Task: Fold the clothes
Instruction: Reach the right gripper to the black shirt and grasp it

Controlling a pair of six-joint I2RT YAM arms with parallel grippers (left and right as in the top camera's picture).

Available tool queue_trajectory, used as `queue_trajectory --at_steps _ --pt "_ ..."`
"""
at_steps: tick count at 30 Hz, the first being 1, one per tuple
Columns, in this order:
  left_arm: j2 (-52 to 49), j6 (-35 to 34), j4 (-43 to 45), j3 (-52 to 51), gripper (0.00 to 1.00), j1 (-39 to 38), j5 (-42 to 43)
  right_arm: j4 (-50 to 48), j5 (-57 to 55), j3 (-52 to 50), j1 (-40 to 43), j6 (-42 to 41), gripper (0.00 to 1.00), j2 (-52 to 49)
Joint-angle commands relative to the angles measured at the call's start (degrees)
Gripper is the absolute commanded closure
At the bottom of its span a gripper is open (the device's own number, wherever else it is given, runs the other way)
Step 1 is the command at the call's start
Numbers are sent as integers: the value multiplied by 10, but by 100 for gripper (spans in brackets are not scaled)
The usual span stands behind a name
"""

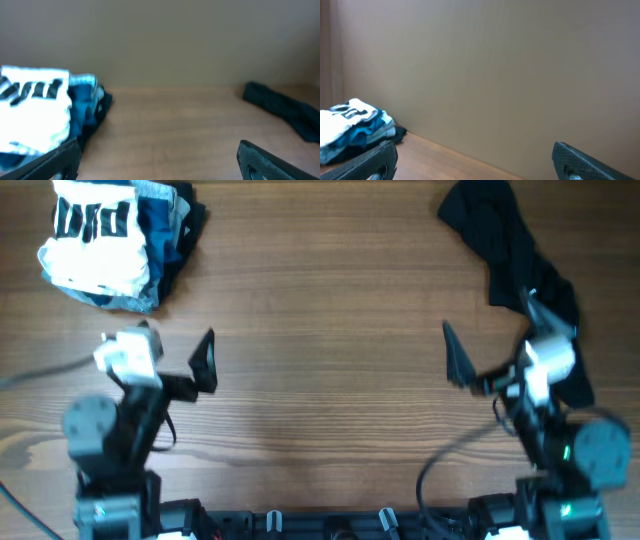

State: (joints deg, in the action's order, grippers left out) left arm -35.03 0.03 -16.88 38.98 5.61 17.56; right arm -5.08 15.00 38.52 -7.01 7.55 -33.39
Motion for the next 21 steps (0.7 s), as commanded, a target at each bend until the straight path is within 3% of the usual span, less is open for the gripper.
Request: queue_trajectory --at_steps 1,7,11,15,21 --pt "-101 9 -62 113 0 -2 9 63 22 131 2 0 0 -122" --pt "-238 9 -171 230 0 -2 9 242 31 348 2 14 0 -322" --pt "-291 9 -190 246 0 -2 9 346 31 444 2 52 0 -428" --pt "-321 9 -194 246 0 -2 9 376 21 462 2 91 0 -489" --pt "-375 8 -201 246 0 -2 16 406 13 462 12 87 0 -578"
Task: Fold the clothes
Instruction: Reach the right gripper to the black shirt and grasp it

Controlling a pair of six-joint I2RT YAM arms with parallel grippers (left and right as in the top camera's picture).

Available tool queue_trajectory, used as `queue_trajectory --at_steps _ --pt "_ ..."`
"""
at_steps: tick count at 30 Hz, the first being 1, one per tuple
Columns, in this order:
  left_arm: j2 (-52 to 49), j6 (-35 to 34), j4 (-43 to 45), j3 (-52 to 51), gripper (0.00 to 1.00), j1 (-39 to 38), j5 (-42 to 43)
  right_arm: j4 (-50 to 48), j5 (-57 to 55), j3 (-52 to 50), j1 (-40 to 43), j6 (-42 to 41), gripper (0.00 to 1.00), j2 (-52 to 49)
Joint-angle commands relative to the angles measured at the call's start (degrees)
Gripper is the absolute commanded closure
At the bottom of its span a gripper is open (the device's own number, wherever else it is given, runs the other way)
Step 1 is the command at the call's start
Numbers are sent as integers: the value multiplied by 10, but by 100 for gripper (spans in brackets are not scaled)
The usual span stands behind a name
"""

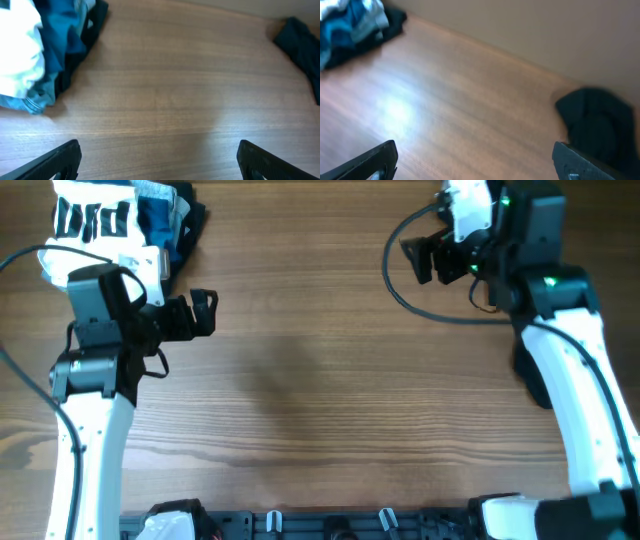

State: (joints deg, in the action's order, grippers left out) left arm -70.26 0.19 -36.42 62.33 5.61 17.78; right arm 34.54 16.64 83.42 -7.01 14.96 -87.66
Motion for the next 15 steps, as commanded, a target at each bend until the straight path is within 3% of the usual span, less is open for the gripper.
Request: queue_trajectory --at_steps 1,8,15 --pt "-28 7 -7 13 0 -2 14 11 -3 13 18 6 0 -45" --pt "-43 7 -5 13 0 -2 22 31 -103 13 110 -190 1 -144" --pt "-44 7 -3 13 0 -2 22 26 -103 13 167 -266 10 -247"
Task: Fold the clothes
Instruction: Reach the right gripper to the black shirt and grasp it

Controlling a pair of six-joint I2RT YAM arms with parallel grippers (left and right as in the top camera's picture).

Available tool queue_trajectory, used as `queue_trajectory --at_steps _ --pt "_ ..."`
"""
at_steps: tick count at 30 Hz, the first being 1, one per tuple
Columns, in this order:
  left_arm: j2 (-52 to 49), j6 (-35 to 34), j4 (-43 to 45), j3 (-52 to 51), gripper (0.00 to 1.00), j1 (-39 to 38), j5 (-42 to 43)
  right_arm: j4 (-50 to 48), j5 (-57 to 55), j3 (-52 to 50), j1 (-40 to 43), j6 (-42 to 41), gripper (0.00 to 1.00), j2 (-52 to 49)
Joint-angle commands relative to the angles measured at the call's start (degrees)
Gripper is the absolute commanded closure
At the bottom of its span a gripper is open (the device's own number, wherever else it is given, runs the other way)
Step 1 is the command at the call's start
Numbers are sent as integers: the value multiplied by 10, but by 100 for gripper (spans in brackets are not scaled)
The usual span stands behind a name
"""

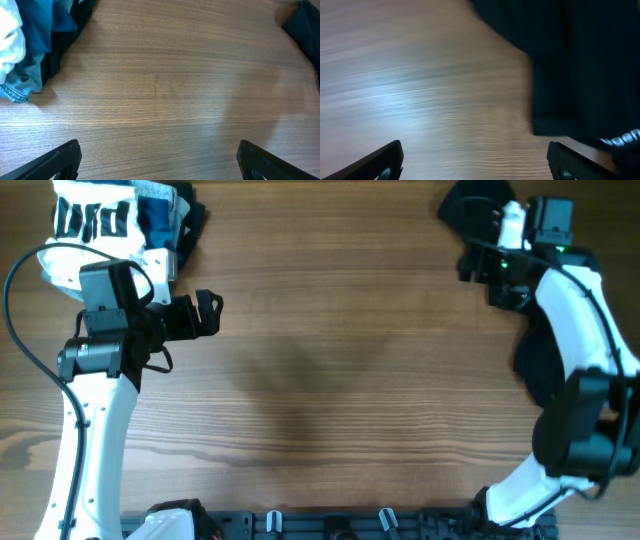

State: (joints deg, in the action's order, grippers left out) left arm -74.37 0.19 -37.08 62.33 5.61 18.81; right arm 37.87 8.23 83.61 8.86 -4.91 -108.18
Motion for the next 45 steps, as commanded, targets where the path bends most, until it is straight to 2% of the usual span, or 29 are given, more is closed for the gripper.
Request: queue_trajectory --at_steps 1,2,9,19,27,29,31,33,34,36,40,43,45 --pt "-3 7 4 13 0 -2 11 -13 -24 11 11 -73 11 -54" --pt "-3 7 4 13 0 -2 11 -21 -31 11 12 -75 15 -72" --pt "-5 7 4 12 0 -2 11 -31 -92 11 12 -107 15 -110" --pt "-8 7 2 12 1 -2 11 -86 -100 11 12 -110 20 -134" --pt "-8 7 2 12 1 -2 11 -83 -131 10 13 -122 25 -158" --pt "-8 7 3 12 1 -2 11 -83 -141 10 13 -121 29 -160" --pt "-8 7 4 12 1 -2 11 -82 -155 10 13 -120 41 -160" --pt "-8 7 4 12 2 -2 11 -82 -165 10 13 -119 59 -160" --pt "-8 7 4 12 2 -2 11 -83 -169 10 13 -118 73 -160" --pt "-8 7 4 12 4 -2 11 -83 -175 10 13 -117 94 -160" --pt "-8 7 4 12 6 -2 11 -83 -172 10 13 -111 96 -159" --pt "-7 7 9 12 6 -2 12 -68 -118 14 13 -59 96 -141" --pt "-7 7 11 12 0 -2 14 -55 -83 20 13 -38 96 -119"
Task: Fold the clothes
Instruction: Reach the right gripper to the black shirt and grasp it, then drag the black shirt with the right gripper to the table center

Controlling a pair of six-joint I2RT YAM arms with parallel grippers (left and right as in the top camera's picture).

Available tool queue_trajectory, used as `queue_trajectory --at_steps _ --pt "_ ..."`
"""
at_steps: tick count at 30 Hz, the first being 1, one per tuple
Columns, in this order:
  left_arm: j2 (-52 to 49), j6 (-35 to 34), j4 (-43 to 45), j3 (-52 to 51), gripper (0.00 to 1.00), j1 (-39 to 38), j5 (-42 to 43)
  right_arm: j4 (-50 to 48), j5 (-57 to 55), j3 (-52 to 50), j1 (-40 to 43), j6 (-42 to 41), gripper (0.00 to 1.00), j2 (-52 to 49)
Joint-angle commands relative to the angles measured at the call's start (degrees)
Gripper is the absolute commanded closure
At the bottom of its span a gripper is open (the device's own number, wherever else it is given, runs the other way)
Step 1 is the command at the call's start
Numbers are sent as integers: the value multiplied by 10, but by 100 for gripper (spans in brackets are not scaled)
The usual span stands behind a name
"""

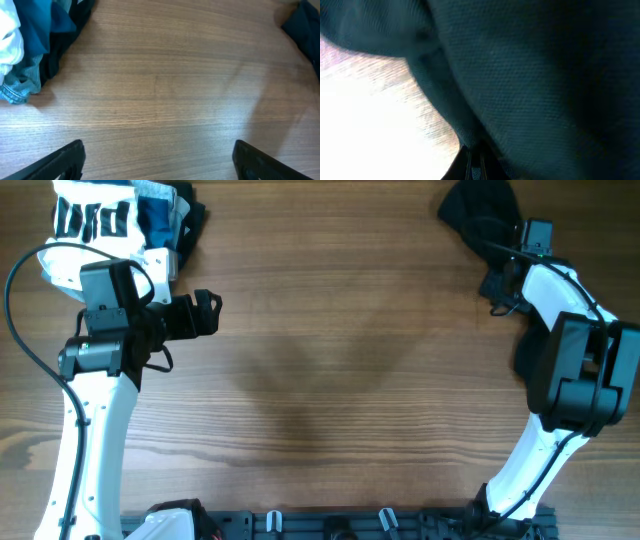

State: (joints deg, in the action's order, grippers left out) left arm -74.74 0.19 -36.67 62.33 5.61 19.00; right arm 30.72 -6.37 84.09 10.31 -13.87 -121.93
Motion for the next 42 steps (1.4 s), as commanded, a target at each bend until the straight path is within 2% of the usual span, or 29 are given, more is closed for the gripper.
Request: queue_trajectory --at_steps 1,4,8,15,19,23,32,37,39,40,41,42 --pt "-4 7 10 13 0 -2 18 28 97 23 -2 78 96 39" --pt "-2 7 25 14 0 -1 40 74 195 57 -2 138 96 102" --pt "5 4 57 14 0 -1 56 158 259 122 -11 177 96 195" --pt "11 -11 86 15 0 0 54 204 264 130 -85 183 96 290" --pt "14 -55 104 15 0 7 41 211 292 130 -157 181 96 297" --pt "17 -83 101 15 0 32 39 204 305 130 -269 151 96 295" --pt "17 -84 74 15 0 71 39 194 284 130 -457 137 96 292" --pt "17 -84 63 15 0 93 39 197 253 129 -519 136 95 277" --pt "17 -84 61 15 0 101 39 203 258 129 -533 137 85 270" --pt "17 -83 60 15 0 104 39 207 262 129 -539 137 73 269" --pt "17 -83 60 15 0 106 39 211 266 129 -543 138 66 266" --pt "17 -83 60 15 0 107 39 217 270 129 -546 139 62 266"
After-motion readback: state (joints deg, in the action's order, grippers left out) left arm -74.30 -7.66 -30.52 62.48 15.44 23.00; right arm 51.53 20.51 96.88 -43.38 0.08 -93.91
